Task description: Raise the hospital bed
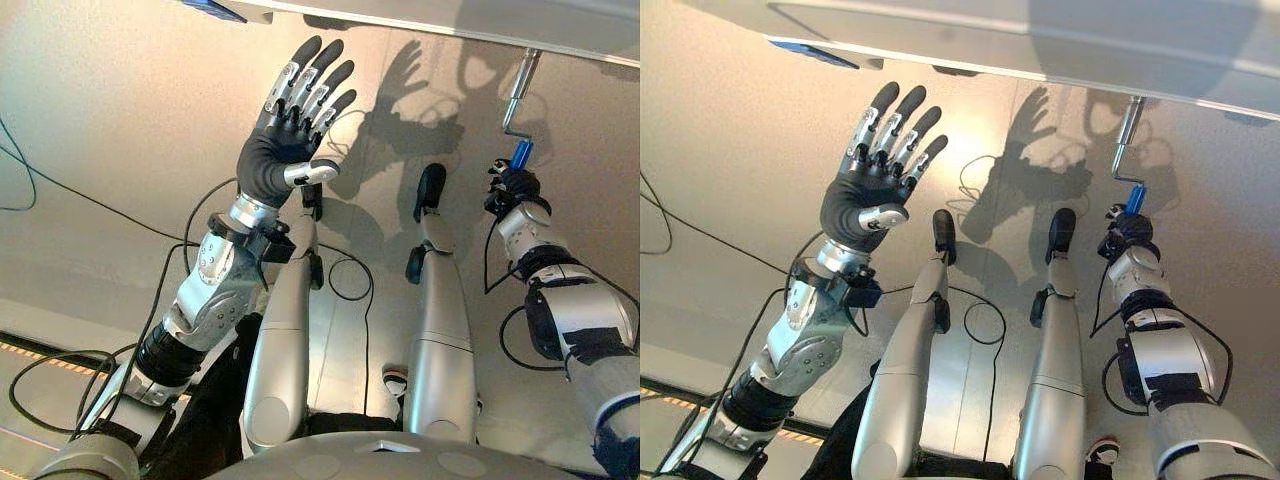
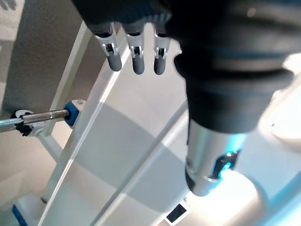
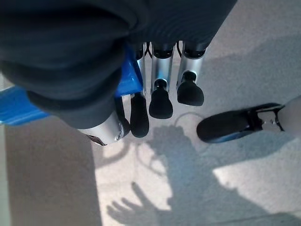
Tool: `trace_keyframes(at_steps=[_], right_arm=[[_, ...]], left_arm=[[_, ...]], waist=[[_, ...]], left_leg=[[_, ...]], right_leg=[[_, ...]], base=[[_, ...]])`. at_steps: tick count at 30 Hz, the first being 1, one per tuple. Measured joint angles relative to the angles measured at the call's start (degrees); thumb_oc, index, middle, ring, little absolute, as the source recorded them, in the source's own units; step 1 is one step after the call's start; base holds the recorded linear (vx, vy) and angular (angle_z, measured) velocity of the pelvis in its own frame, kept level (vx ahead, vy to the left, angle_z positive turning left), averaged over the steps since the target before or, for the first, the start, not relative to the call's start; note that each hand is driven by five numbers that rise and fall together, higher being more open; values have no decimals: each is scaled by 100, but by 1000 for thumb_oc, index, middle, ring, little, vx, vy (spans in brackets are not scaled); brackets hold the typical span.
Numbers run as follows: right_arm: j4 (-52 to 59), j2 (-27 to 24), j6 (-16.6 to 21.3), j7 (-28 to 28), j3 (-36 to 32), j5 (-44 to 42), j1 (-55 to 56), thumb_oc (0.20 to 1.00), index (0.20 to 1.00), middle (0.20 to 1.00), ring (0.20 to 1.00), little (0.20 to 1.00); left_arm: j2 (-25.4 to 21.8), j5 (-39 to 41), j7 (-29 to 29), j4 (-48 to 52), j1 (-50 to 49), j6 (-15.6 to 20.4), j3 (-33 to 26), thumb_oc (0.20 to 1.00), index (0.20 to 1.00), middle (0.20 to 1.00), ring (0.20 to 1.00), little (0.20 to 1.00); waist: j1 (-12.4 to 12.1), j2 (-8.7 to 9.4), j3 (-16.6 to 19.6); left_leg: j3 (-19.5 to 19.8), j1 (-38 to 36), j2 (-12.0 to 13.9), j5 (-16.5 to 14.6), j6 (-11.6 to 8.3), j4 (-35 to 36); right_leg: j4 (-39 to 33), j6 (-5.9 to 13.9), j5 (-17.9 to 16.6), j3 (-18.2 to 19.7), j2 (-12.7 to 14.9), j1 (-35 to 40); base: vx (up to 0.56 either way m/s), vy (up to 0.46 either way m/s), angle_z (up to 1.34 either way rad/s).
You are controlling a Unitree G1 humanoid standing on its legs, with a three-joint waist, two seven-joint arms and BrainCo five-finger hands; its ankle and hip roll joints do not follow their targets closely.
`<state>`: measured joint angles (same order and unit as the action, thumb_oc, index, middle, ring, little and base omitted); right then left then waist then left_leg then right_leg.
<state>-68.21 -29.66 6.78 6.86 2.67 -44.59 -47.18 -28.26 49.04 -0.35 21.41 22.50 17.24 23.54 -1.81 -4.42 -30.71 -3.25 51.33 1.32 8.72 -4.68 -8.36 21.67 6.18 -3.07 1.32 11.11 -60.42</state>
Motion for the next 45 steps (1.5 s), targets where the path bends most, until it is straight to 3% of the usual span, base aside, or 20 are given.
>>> trace_keyframes(at_steps=[4, 9, 13, 16, 23, 27, 32, 36, 45], right_arm=[[1102, -28, 105, 0, -2, -12, 631, 200, 200, 200, 200, 200], [4263, -73, 477, 67, -88, -160, 2441, 200, 200, 200, 200, 200], [6105, -69, 498, -138, 3, -218, 3507, 200, 200, 200, 200, 200], [6612, -73, 439, -265, 2, -368, 3822, 200, 200, 200, 200, 200], [7181, -290, 304, -665, 348, -1260, 4133, 200, 200, 200, 200, 200], [7363, -646, 272, -838, 991, -1801, 3947, 200, 200, 200, 200, 200], [7321, -451, 237, -809, 1844, -2252, 3277, 200, 200, 200, 200, 200], [6751, -343, 228, -781, 2474, -2280, 2476, 200, 200, 200, 200, 200], [4712, 282, 205, -478, 2628, -1592, 862, 200, 200, 200, 200, 200]], left_arm=[[-46, -3, -33, 30, -100, 2, -141, 1000, 1000, 1000, 1000, 1000], [84, -4, -90, 392, -454, 5, -678, 1000, 1000, 1000, 1000, 1000], [126, 0, -129, 551, -743, -11, -816, 1000, 1000, 1000, 1000, 1000], [88, 9, -141, 807, -1014, -7, -1102, 1000, 1000, 1000, 1000, 1000], [-90, 149, -244, 899, -1320, -12, -1188, 1000, 1000, 1000, 1000, 1000], [-180, 175, -259, 890, -1338, -23, -1156, 1000, 1000, 1000, 1000, 1000], [-132, 175, -253, 789, -1308, -29, -1053, 1000, 1000, 1000, 1000, 1000], [70, 175, -209, 345, -1188, -27, -854, 1000, 1000, 1000, 1000, 1000], [303, 176, -121, -7, -998, -22, -601, 1000, 1000, 1000, 1000, 1000]], waist=[[259, 24, -8], [661, 142, -29], [753, 164, -26], [743, 175, -30], [719, 219, -40], [739, 253, -44], [725, 256, -45], [694, 255, -45], [310, 230, -38]], left_leg=[[-8, -102, -3, -16, 21, 31], [-160, -377, 33, -48, 39, 173], [-157, -469, 81, -87, 17, 176], [-142, -462, 65, -92, 25, 177], [-104, -438, 70, -101, 37, 171], [-82, -413, 91, -97, 31, 142], [25, -349, 103, -86, 16, 92], [45, -323, 124, -70, -4, 65], [184, -300, 157, -5, -62, 60]], right_leg=[[-57, 10, -11, 2, -1, 119], [-240, 32, -75, 111, -61, 336], [-321, 32, -74, 105, -111, 466], [-365, 39, -84, 98, -97, 494], [-396, 50, -82, 49, -85, 535], [-386, 48, -82, -4, -87, 541], [-382, 37, -87, -81, -96, 548], [-376, 22, -97, -139, -104, 549], [-281, -53, -58, -231, -130, 526]], base=[[-2, -19, -1], [-1, -25, -12], [-2, -14, -4], [0, 2, 2], [3, -1, 2], [0, 0, 0], [6, 11, 4], [0, 0, 0], [11, 28, 3]])
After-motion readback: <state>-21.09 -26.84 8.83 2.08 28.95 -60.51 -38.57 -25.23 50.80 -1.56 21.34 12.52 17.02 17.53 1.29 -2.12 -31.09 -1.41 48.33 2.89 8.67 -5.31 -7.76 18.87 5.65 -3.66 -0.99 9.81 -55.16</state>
